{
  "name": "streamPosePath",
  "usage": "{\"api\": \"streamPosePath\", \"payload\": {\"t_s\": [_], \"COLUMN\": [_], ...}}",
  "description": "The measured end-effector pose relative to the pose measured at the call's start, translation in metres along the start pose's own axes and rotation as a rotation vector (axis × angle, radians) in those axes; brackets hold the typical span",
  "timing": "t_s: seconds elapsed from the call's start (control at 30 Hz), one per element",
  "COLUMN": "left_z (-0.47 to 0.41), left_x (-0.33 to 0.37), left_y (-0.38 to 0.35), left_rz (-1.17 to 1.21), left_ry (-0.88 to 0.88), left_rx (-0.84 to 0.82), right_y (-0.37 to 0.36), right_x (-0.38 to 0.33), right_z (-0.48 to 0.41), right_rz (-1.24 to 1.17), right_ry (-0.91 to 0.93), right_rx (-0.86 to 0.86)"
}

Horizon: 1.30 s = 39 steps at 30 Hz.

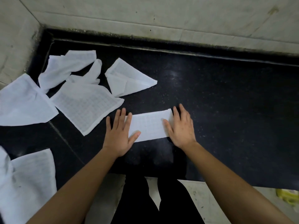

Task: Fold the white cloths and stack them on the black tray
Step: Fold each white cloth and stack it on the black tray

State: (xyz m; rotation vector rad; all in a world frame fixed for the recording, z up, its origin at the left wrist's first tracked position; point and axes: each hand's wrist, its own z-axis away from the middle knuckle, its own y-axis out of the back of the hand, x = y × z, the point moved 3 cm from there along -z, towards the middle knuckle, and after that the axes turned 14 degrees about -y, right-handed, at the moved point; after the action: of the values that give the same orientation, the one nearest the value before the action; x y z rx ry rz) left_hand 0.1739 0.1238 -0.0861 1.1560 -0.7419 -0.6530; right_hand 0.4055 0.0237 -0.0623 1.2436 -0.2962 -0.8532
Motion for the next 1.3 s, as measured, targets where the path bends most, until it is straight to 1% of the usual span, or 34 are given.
{"api": "streamPosePath", "payload": {"t_s": [0.07,0.1,0.17,0.23,0.33,0.47,0.53,0.63,0.67,0.73,0.77,0.83,0.87,0.9,0.97,1.0,1.03,1.07,1.2,1.3], "left_z": [-0.006,-0.011,-0.021,-0.028,-0.031,-0.031,-0.032,-0.03,-0.027,-0.017,-0.011,0.004,0.011,0.015,0.019,0.022,0.023,0.024,0.029,0.032], "left_x": [0.012,0.018,0.031,0.038,0.038,0.037,0.038,0.039,0.038,0.035,0.032,0.018,0.01,0.002,-0.01,-0.014,-0.016,-0.02,-0.026,-0.029], "left_y": [0.006,0.007,0.007,0.003,-0.002,-0.004,-0.004,0.003,0.006,0.017,0.023,0.03,0.031,0.03,0.029,0.03,0.032,0.032,0.033,0.03], "left_rz": [-0.03,-0.053,-0.092,-0.134,-0.155,-0.142,-0.128,-0.087,-0.034,0.148,0.261,0.44,0.528,0.655,1.032,1.214,1.34,1.411,1.587,1.632], "left_ry": [-0.069,-0.107,-0.164,-0.198,-0.201,-0.185,-0.191,-0.202,-0.185,-0.06,0.053,0.359,0.513,0.636,0.781,0.835,0.887,0.922,0.911,0.903], "left_rx": [0.002,-0.01,-0.046,-0.116,-0.201,-0.222,-0.236,-0.234,-0.197,-0.008,0.113,0.319,0.356,0.358,0.359,0.373,0.38,0.378,0.408,0.43], "right_y": [0.004,0.005,0.007,0.009,0.009,0.012,0.011,0.007,0.009,0.013,0.016,0.024,0.026,0.026,0.022,0.017,0.011,0.004,-0.022,-0.035], "right_x": [0.002,0.002,0.0,-0.002,-0.002,0.001,0.004,0.008,0.007,0.003,0.001,-0.008,-0.014,-0.021,-0.04,-0.052,-0.063,-0.075,-0.118,-0.141], "right_z": [0.007,0.008,0.007,0.004,-0.004,-0.012,-0.016,-0.016,-0.014,-0.009,-0.006,-0.001,0.001,0.002,0.006,0.008,0.009,0.01,0.018,0.023], "right_rz": [0.003,0.009,-0.034,-0.117,-0.192,-0.253,-0.369,-0.662,-0.749,-0.885,-0.941,-1.036,-1.072,-1.086,-1.059,-1.032,-0.992,-0.952,-0.774,-0.675], "right_ry": [-0.043,-0.063,-0.146,-0.259,-0.392,-0.503,-0.546,-0.625,-0.648,-0.678,-0.685,-0.679,-0.658,-0.621,-0.547,-0.514,-0.483,-0.454,-0.33,-0.264], "right_rx": [0.07,0.063,-0.009,-0.104,-0.199,-0.331,-0.396,-0.46,-0.472,-0.501,-0.522,-0.546,-0.546,-0.54,-0.524,-0.523,-0.52,-0.521,-0.549,-0.552]}}
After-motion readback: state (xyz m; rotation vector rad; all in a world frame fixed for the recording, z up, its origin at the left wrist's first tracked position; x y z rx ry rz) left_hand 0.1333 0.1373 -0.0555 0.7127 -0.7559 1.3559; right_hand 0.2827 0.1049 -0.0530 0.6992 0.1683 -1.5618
